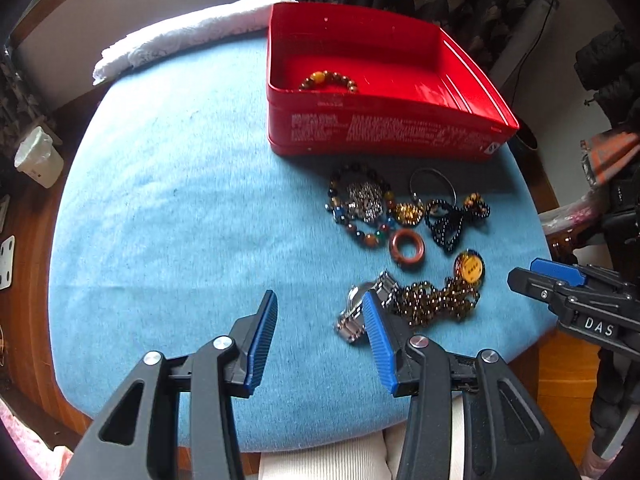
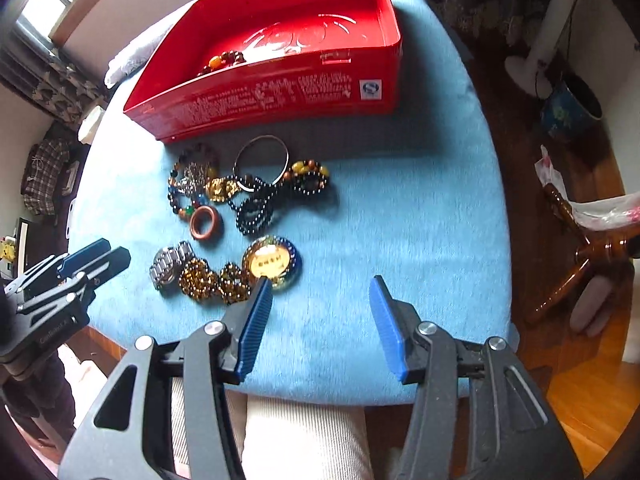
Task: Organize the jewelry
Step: 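Open both tools to drop the bracelet and bangle in the tin, then move the left tool to the metal-band watch and close on it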
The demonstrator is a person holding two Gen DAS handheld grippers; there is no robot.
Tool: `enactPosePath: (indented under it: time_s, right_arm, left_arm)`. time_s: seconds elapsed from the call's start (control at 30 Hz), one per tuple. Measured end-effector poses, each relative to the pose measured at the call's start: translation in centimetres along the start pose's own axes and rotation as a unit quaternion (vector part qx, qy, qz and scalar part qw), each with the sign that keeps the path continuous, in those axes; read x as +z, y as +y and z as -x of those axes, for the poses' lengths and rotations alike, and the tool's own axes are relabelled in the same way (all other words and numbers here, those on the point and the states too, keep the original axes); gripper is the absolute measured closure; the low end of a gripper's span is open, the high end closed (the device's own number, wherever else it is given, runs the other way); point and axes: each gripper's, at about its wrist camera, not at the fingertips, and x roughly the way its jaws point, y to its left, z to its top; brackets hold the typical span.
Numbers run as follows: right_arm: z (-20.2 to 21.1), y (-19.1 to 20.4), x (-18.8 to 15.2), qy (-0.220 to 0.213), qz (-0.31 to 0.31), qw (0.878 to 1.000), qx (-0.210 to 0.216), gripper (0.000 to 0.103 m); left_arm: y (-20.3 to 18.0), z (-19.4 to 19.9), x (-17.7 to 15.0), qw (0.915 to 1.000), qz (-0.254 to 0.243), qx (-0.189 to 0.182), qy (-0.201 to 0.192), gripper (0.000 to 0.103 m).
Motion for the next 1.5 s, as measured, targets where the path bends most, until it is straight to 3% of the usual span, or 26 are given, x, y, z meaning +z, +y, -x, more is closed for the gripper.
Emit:
enactPosePath:
  time_s: [0.37, 0.83, 0.93, 1.0, 1.1, 1.5]
  right_arm:
    - [-0.4, 0.0, 0.0, 0.011, 0.001, 1.0, 0.003, 0.054]
    - [-1.3, -0.2, 0.2, 0.024, 0.003, 1.0, 0.003, 0.054]
    - [-1.5, 0.0, 0.3, 0.025, 0.004, 1.0, 0.005, 0.054]
    - [-1.5, 0.1, 0.3, 0.025, 0.006, 1.0, 0.006, 0.054]
    - [-1.7, 0.3, 0.2, 0.028, 0.008, 1.0, 0.009, 0.054]
    - [-2.1, 1.8, 0.1, 0.04, 0.028, 0.999, 0.016, 0.054]
  left_arm:
    - [-1.3, -1.4, -1.5, 0.9994, -0.023, -0.011, 0.025, 0.059]
    - [-2.0, -3.4, -0.7, 0.9985, -0.026, -0.018, 0.044, 0.057]
    - [-1.7, -3.4, -0.4, 0.9988, -0.022, -0.023, 0.038, 0.062]
    - [-1.6, -3.4, -0.1, 0.9991, -0.017, -0.021, 0.032, 0.074]
    - [-0.9, -3.5, 0.1, 0.9992, -0.006, -0.025, 0.031, 0.075]
    - [2.0, -2.1, 0.0, 0.9993, 0.026, 0.018, 0.018, 0.075]
